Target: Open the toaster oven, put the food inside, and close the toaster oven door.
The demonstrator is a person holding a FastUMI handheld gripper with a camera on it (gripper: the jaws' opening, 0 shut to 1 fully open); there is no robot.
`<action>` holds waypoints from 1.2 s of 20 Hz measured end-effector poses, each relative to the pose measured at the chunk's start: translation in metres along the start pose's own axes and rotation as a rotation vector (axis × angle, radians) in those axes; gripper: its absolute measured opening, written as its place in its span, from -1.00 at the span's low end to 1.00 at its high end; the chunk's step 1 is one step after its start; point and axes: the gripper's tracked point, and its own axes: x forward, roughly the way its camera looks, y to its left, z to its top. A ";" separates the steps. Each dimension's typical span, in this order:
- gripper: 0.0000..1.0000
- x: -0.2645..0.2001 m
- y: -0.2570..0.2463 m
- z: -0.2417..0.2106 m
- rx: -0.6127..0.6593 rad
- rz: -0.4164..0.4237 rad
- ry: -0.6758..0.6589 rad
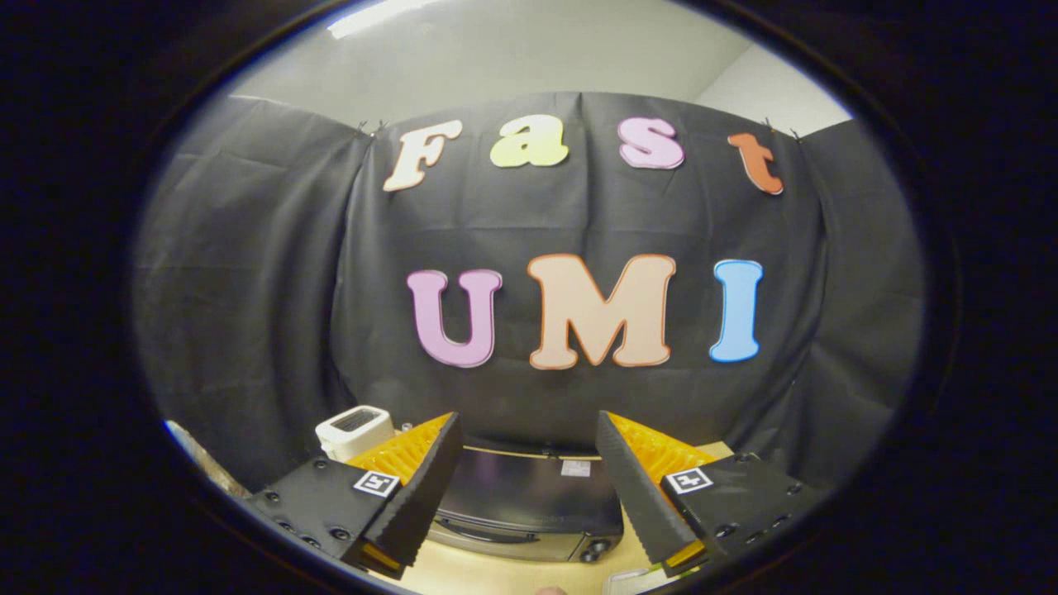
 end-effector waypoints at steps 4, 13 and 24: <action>1.00 0.022 0.008 -0.059 -0.039 0.012 0.099; 1.00 0.058 0.001 -0.178 -0.107 -0.025 0.349; 0.99 0.059 0.004 -0.213 -0.110 -0.019 0.423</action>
